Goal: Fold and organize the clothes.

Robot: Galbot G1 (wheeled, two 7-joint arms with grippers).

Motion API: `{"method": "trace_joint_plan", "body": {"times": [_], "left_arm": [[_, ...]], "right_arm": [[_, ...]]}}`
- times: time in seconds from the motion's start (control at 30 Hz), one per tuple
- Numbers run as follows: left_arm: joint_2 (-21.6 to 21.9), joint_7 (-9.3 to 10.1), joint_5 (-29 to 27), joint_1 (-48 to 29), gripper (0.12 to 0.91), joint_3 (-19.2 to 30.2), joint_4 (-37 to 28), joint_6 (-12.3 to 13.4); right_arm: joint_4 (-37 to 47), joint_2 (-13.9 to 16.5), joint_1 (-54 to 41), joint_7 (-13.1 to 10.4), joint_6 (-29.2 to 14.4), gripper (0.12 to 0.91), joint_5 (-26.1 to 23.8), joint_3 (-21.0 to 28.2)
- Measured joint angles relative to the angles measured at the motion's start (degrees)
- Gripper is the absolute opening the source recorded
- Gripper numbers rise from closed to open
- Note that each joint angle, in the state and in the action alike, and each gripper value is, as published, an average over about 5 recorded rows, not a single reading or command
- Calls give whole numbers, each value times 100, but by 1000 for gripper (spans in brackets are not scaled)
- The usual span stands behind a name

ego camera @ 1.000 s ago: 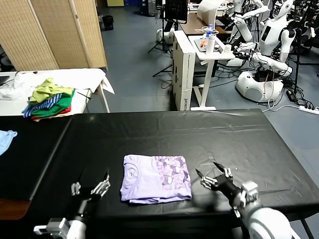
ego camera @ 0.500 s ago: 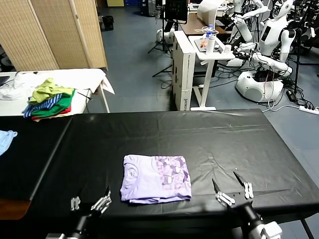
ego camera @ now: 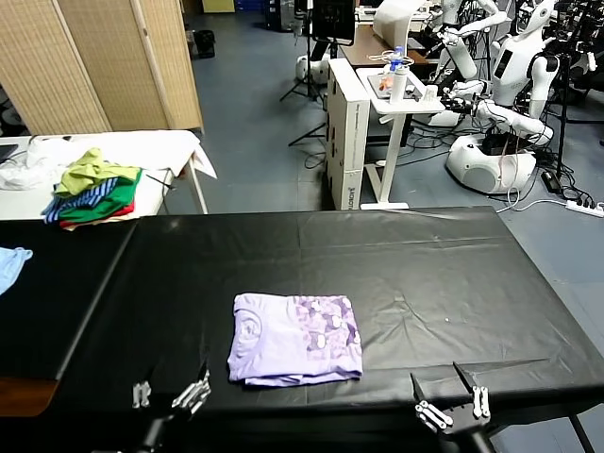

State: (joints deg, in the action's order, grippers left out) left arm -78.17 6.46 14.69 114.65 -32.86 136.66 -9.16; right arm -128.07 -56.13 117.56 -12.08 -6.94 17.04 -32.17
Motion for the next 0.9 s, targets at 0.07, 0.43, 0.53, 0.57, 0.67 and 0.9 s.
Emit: {"method": "trace_joint_plan", "body": {"times": [0.07, 0.43, 0.53, 0.57, 0.67, 0.9], "left_arm": [[11, 0, 0, 12, 907, -12, 5, -1], [61, -6, 21, 73, 907, -101, 48, -7], [76, -8, 22, 89, 907, -122, 51, -16], [81, -9, 22, 94, 907, -127, 52, -21], [91, -13, 22, 106, 907, -134, 56, -37], [90, -20, 22, 132, 907, -150, 71, -45]], "right_arm": [[-24, -35, 59, -18, 2, 907, 12, -25], [-180, -94, 382, -18, 193, 907, 107, -213], [-204, -96, 464, -10, 207, 907, 133, -279], [-210, -96, 485, -8, 207, 907, 142, -297], [-248, -93, 537, -4, 223, 907, 174, -328], [-292, -92, 588, 4, 301, 907, 206, -331]]}}
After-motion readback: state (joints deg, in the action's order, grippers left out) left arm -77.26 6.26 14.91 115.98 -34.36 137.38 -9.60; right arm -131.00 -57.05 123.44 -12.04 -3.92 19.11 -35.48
